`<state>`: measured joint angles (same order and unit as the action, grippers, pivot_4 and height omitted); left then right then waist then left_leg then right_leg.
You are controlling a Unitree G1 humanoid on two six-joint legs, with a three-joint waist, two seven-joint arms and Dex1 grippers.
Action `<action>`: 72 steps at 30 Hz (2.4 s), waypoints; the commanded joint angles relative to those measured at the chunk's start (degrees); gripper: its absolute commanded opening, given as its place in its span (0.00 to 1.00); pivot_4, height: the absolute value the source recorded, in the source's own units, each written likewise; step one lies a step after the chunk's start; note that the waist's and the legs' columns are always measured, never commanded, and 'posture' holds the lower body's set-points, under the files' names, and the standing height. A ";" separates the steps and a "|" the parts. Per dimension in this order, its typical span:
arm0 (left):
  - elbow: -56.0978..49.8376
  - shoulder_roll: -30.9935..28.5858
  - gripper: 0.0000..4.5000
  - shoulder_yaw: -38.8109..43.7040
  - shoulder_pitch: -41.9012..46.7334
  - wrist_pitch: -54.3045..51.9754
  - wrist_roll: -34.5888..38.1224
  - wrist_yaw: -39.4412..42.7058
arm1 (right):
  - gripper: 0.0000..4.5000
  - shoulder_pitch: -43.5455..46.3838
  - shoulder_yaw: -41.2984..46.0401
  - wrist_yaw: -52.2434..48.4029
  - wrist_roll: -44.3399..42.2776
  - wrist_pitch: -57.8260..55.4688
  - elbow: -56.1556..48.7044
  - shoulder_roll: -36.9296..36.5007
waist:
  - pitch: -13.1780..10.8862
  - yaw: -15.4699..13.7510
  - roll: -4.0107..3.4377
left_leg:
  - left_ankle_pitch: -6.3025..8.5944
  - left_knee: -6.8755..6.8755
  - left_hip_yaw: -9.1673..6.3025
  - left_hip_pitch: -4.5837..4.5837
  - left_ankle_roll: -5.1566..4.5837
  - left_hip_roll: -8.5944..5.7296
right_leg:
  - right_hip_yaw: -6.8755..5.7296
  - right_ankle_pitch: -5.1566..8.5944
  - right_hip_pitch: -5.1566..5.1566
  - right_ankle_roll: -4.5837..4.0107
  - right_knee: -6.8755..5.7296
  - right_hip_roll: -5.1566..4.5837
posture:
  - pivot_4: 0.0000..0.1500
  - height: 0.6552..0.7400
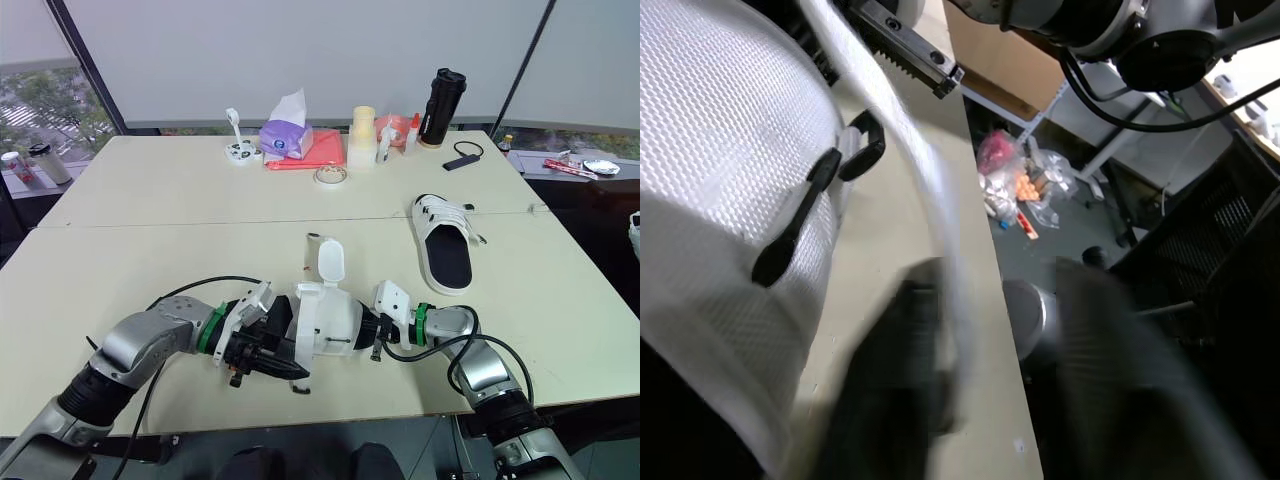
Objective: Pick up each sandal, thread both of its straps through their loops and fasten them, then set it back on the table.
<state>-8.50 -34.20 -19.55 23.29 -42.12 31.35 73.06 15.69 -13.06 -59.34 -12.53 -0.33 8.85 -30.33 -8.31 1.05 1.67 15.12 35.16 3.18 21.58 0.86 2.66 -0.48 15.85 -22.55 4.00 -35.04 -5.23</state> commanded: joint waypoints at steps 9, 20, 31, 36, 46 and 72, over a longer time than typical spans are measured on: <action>-1.49 1.62 0.00 5.39 2.38 -4.07 4.70 -2.50 | 0.00 -2.84 -2.54 3.01 5.41 -3.74 6.31 -0.31 | -0.01 -0.04 0.02 | 0.00 0.00 0.00 0.02 0.00 0.00 | 0.00 0.00 0.00 0.00 0.01 0.00 | 1.00 1.00; 12.51 2.91 0.00 15.58 15.46 -12.43 12.50 -2.75 | 0.00 -2.13 -3.48 2.15 5.68 -3.43 6.90 0.02 | -0.03 -0.01 0.07 | -0.09 0.03 -0.01 0.02 -0.15 -0.01 | -0.12 0.00 0.02 0.00 0.01 0.00 | 1.00 1.00; 26.97 4.22 0.00 8.19 22.06 -7.32 5.00 8.62 | 0.00 -2.40 -3.58 2.73 5.70 -3.70 6.20 -0.06 | -0.06 0.09 0.12 | -0.01 0.00 -0.01 0.09 -0.02 0.00 | -0.16 -0.01 -0.10 0.00 0.01 -0.04 | 1.00 1.00; 29.78 5.71 0.00 5.79 22.96 -5.34 1.93 11.51 | 0.00 -3.10 -3.19 3.22 5.55 -4.08 5.49 -0.24 | -0.05 0.02 0.14 | -0.01 0.00 -0.02 0.21 -0.01 0.00 | -0.17 -0.01 -0.21 0.00 0.01 -0.07 | 1.00 1.00; 30.52 8.04 0.00 7.02 24.53 -8.92 2.76 13.23 | 0.00 -3.36 -3.18 3.92 5.49 -4.44 4.94 0.05 | -0.03 0.06 0.16 | -0.12 0.08 -0.02 0.72 -0.18 0.00 | -0.36 -0.09 -0.49 -0.09 -0.05 -0.15 | 1.00 1.00; 29.95 9.41 0.00 3.41 21.28 8.60 -9.58 10.92 | 0.00 -3.12 -3.21 4.46 5.43 -4.22 5.55 0.69 | -0.01 0.06 0.18 | -0.14 0.13 -0.02 0.72 -0.19 0.01 | -0.48 -0.10 -0.44 -0.08 -0.07 -0.09 | 1.00 1.00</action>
<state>22.39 -24.99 -16.93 43.51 -34.35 21.80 83.48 15.64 -13.26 -57.39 -12.43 -0.34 7.94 -29.92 -8.32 1.11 1.85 14.99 35.30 3.16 22.30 0.67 2.67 -0.96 15.75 -22.97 3.92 -35.11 -5.30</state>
